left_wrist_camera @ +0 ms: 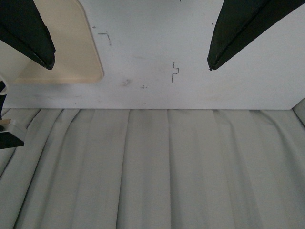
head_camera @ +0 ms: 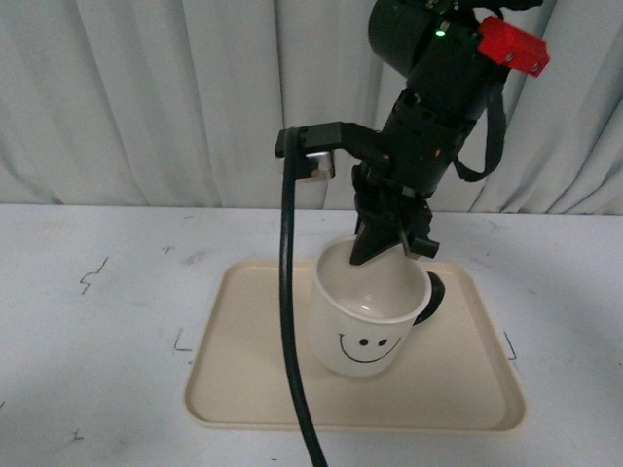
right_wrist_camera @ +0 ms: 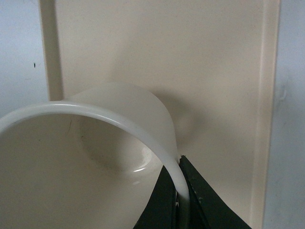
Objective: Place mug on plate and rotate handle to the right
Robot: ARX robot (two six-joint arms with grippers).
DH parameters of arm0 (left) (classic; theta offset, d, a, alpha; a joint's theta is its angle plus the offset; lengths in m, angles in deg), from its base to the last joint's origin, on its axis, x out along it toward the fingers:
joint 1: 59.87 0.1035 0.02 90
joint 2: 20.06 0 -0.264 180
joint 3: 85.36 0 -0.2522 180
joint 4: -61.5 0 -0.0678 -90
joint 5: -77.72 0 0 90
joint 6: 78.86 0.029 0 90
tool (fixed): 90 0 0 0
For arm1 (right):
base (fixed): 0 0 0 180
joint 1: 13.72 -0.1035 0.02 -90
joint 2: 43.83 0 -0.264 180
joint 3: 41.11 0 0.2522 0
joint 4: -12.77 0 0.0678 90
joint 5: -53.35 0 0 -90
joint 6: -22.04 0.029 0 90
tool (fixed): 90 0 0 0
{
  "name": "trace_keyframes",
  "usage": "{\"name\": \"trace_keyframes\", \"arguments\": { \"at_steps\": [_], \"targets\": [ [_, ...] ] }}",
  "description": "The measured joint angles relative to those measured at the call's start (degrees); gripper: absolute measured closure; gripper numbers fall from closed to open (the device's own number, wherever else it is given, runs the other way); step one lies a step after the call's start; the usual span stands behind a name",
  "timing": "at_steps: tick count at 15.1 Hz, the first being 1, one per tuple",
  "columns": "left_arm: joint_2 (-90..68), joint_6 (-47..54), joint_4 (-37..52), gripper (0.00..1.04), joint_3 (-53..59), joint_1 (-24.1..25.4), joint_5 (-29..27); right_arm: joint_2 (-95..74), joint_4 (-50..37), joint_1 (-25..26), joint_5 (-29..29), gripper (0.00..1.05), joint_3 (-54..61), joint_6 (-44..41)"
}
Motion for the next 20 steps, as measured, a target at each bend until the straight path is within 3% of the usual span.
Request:
{"name": "trace_keyframes", "arguments": {
  "at_steps": [11,12,13,14,16,18,19,20],
  "targets": [
    [0.0,0.0,0.0,0.07,0.0,0.0,0.0,-1.0,-4.0,-2.2,-4.5,1.02,5.7,8.3],
    [0.0,0.0,0.0,0.07,0.0,0.0,0.0,-0.9,-4.1,-2.2,-4.9,0.96,5.8,8.8],
    [0.0,0.0,0.0,0.07,0.0,0.0,0.0,-0.8,-3.5,-2.2,-4.7,0.80,6.5,10.5],
    [0.0,0.0,0.0,0.07,0.0,0.0,0.0,-0.5,-3.5,-2.1,-2.9,0.71,6.8,12.1],
    [0.0,0.0,0.0,0.07,0.0,0.0,0.0,3.5,-1.1,-1.4,3.5,0.47,6.5,12.2],
    [0.0,0.0,0.0,0.07,0.0,0.0,0.0,10.9,-0.5,-0.5,13.8,0.21,3.1,7.0],
    [0.0,0.0,0.0,0.07,0.0,0.0,0.0,15.3,-7.6,-0.8,12.1,0.11,4.5,7.9],
    [0.0,0.0,0.1,0.07,0.0,0.0,0.1,21.7,-32.2,-1.6,-2.6,0.19,17.4,14.9]
  ]
}}
